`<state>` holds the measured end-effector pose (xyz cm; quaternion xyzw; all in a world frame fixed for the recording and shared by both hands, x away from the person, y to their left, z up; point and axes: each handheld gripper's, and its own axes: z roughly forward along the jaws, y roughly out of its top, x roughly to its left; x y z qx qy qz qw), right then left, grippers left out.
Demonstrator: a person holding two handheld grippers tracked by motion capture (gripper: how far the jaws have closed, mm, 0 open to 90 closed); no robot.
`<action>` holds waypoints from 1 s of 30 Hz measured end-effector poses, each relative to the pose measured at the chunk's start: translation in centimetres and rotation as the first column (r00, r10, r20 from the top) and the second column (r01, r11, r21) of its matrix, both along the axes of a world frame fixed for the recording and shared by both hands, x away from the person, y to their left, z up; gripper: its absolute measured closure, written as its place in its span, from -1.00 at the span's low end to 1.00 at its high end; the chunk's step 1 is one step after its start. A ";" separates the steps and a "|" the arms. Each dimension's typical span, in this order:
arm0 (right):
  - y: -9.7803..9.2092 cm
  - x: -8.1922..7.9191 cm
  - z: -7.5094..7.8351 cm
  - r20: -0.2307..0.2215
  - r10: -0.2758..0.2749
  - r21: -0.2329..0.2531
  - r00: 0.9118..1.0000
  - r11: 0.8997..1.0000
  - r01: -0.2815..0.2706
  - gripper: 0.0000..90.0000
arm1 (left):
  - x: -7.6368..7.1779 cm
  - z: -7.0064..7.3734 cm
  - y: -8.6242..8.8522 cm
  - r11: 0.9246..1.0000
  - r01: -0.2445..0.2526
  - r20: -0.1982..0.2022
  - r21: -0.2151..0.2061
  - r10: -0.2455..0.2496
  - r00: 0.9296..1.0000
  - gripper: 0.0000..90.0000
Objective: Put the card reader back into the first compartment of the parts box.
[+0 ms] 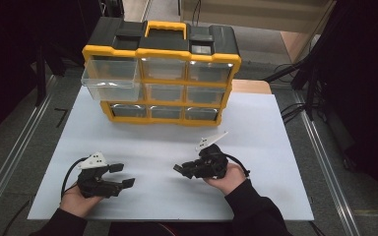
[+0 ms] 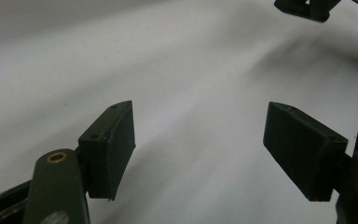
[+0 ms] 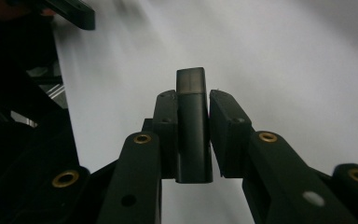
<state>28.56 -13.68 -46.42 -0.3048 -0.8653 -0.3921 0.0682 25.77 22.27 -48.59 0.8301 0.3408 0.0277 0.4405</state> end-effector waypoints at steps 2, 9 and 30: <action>0.1 0.5 0.3 -0.007 0.017 0.009 1.000 1.000 -0.017 0.58 | 0.0 0.0 0.0 1.000 -0.001 -0.001 -0.002 0.001 1.000 -0.41; 0.3 2.0 0.7 -0.035 0.055 0.026 0.998 0.998 -0.054 0.58 | 0.1 -0.1 -0.1 1.000 0.000 -0.007 -0.003 0.000 1.000 -0.41; 2.8 4.8 4.9 -0.040 0.154 0.003 0.987 0.988 -0.154 0.58 | 0.0 0.0 -0.2 1.000 0.010 -0.008 -0.004 -0.010 1.000 -0.41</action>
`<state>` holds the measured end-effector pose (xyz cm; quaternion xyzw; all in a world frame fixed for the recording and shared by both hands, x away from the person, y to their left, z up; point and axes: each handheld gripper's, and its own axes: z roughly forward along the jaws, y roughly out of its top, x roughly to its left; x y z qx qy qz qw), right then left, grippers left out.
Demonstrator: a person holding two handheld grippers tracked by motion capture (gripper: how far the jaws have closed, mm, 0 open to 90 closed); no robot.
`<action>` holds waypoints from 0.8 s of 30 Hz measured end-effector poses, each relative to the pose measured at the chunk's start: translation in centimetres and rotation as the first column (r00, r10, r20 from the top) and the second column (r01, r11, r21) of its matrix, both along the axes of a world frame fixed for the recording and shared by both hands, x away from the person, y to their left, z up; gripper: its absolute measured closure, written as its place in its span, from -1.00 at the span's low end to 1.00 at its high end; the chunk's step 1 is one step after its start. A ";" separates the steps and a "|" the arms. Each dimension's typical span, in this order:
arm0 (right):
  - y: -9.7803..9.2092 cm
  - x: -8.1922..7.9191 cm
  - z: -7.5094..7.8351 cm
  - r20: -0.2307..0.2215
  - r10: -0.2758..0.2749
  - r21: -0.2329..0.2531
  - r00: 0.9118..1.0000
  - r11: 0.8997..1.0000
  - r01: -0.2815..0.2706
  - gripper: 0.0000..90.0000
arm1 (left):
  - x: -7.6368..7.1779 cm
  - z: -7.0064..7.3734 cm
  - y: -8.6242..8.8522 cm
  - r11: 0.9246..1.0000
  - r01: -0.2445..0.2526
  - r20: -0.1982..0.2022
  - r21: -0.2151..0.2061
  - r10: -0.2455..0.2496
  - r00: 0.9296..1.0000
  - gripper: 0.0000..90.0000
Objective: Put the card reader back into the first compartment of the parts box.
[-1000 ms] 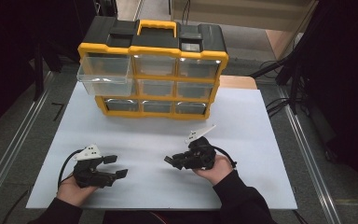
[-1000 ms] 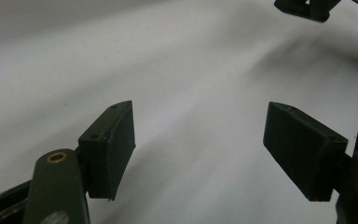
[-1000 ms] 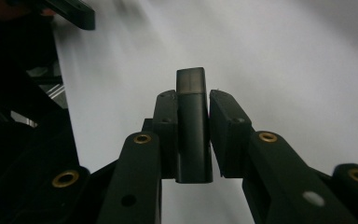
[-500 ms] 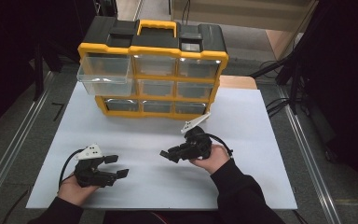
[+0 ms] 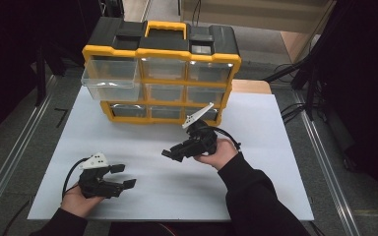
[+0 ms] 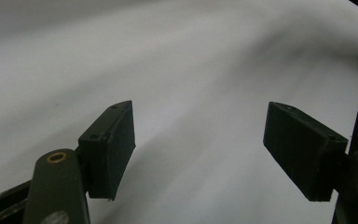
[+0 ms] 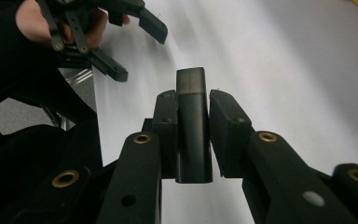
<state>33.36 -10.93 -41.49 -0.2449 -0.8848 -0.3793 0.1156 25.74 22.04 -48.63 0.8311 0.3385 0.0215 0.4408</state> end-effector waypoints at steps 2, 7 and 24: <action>0.1 0.3 0.4 0.003 0.003 -0.001 1.000 1.000 -0.003 0.58 | 0.0 0.0 0.0 1.000 0.001 0.002 -0.002 -0.001 1.000 -0.41; 0.4 1.0 1.2 -0.010 0.010 -0.003 1.000 1.000 -0.010 0.58 | 0.0 0.0 0.0 1.000 0.002 0.001 0.000 -0.002 1.000 -0.41; 0.2 2.6 4.0 0.004 0.041 0.045 0.999 0.998 -0.041 0.58 | 0.0 0.0 0.0 1.000 0.001 -0.002 0.001 -0.001 1.000 -0.41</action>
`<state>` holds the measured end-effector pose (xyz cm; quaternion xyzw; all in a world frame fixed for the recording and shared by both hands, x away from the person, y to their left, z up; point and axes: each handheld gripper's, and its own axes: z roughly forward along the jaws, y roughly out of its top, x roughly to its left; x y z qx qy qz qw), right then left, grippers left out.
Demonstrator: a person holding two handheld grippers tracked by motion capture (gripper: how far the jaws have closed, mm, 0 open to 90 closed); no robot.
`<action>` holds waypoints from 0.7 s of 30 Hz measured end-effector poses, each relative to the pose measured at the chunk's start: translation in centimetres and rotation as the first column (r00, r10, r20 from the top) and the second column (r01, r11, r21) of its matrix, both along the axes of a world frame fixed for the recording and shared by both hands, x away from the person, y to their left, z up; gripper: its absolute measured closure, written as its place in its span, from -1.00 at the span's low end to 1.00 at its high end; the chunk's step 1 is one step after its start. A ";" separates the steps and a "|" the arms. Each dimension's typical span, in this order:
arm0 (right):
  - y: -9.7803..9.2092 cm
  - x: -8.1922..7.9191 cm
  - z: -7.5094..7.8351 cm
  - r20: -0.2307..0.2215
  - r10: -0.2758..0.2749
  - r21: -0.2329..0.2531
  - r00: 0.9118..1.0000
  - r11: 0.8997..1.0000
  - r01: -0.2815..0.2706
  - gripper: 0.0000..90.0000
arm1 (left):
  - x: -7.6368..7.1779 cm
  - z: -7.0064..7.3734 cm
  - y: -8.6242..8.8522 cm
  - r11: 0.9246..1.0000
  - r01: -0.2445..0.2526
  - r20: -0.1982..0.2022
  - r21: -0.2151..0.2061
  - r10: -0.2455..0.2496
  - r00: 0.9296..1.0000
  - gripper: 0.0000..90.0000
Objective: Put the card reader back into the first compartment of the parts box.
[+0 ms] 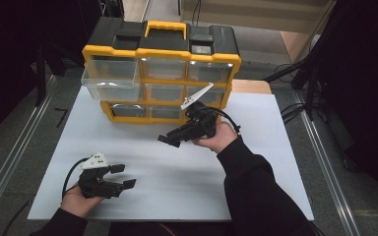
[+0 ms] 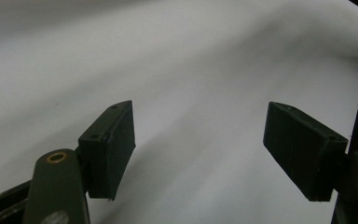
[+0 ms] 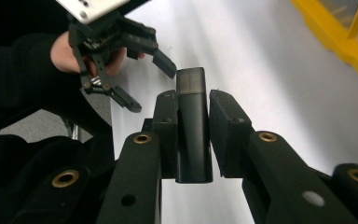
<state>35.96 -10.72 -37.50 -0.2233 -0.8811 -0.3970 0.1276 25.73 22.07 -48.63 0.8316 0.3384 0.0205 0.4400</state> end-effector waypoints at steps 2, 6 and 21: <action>-0.1 0.2 0.5 0.010 -0.003 -0.001 1.000 1.000 0.003 0.58 | 0.0 0.0 0.0 1.000 -0.002 0.002 -0.001 0.002 1.000 -0.41; -0.3 0.5 1.6 0.030 -0.008 -0.012 1.000 1.000 0.008 0.58 | 0.0 0.0 0.0 1.000 -0.003 0.001 -0.001 0.003 1.000 -0.41; -0.3 1.6 5.3 0.065 -0.018 -0.029 0.998 0.999 0.020 0.58 | 0.0 0.0 0.0 1.000 -0.004 -0.002 -0.001 0.004 1.000 -0.41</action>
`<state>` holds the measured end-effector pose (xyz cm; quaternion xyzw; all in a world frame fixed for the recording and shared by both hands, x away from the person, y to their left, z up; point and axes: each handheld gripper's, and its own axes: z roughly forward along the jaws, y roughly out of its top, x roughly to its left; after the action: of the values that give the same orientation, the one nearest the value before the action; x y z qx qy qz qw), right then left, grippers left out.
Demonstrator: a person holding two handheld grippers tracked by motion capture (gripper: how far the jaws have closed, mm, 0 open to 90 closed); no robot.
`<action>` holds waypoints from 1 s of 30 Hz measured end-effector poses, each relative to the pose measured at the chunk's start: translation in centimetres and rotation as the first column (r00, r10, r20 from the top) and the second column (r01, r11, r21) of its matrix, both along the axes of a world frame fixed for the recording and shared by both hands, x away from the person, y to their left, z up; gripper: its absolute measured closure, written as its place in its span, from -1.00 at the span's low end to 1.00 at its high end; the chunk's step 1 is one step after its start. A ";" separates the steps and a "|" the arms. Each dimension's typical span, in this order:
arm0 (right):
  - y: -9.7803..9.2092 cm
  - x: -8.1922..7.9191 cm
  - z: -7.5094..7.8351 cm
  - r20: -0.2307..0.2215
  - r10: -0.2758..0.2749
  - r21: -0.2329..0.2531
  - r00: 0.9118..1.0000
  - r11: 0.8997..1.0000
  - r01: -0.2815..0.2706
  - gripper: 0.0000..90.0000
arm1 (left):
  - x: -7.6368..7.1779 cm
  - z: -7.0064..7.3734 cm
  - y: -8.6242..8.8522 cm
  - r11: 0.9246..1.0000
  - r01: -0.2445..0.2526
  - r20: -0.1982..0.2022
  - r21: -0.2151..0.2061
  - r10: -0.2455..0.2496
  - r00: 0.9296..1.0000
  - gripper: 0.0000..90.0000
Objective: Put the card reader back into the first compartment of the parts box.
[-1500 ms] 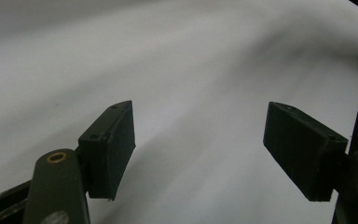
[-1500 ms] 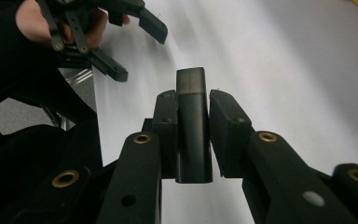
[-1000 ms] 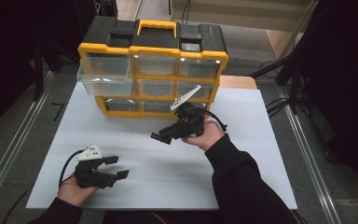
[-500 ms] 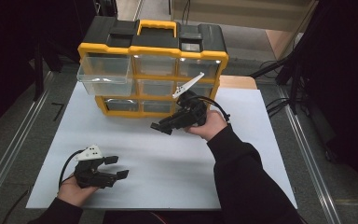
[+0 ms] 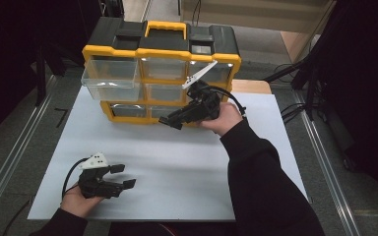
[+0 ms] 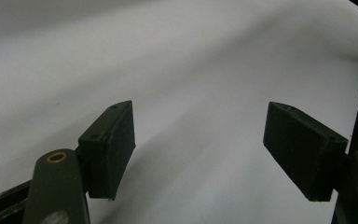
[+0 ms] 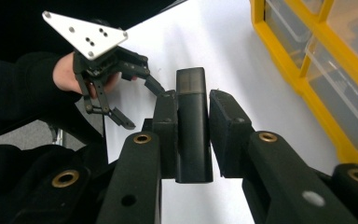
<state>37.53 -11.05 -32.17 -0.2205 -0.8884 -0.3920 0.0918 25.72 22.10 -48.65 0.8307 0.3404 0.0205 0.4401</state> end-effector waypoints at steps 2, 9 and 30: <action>0.1 0.1 0.4 0.002 0.003 0.007 1.000 1.000 -0.003 0.58 | 0.0 0.0 0.0 1.000 -0.002 0.001 0.000 0.002 1.000 -0.41; 0.6 0.6 1.4 -0.002 0.013 -0.006 1.000 1.000 -0.013 0.58 | 0.0 0.0 0.0 1.000 -0.001 0.001 -0.002 0.001 1.000 -0.41; 1.7 2.2 6.8 0.036 0.042 0.018 0.998 0.999 -0.043 0.58 | -0.1 0.0 0.1 1.000 0.000 0.003 -0.006 0.000 1.000 -0.41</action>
<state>39.77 -9.37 -25.36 -0.1936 -0.8907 -0.4022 0.0862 25.66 22.17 -48.62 0.8293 0.3397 0.0206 0.4432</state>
